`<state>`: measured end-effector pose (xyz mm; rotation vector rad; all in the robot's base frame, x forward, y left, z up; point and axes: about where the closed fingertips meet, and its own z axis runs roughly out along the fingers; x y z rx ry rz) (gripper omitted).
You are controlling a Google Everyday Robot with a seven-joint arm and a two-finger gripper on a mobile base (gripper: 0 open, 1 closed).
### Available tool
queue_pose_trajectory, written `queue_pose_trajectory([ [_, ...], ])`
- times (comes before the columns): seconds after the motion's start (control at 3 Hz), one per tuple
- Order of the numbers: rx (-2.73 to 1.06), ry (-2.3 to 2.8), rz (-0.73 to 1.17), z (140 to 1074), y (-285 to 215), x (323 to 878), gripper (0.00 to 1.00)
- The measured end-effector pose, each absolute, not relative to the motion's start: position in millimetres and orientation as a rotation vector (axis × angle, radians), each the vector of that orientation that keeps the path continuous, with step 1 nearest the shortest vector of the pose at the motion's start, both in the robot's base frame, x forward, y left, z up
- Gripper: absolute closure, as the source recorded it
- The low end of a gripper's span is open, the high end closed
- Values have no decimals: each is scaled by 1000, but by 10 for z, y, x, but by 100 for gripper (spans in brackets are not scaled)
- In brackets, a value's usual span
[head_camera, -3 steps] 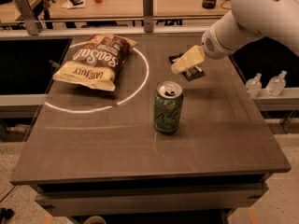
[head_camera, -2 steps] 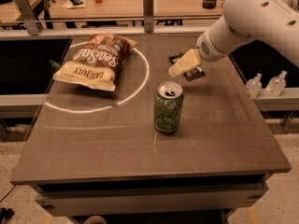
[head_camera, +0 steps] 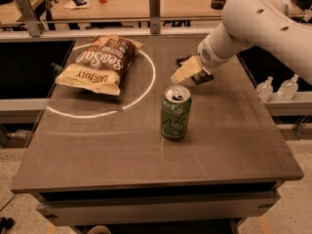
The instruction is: Move rxbar chocolate near brown chip bag
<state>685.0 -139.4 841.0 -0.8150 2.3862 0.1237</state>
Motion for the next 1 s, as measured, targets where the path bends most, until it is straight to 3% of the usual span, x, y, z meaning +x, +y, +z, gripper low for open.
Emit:
queue_pose_trajectory([
  [0.33, -859, 2380, 104, 8309, -1380, 6920, 0],
  [0.67, -890, 2374, 86, 8258, -1419, 6967, 16],
  [1.0, -913, 2365, 68, 8251, -1460, 6969, 40],
])
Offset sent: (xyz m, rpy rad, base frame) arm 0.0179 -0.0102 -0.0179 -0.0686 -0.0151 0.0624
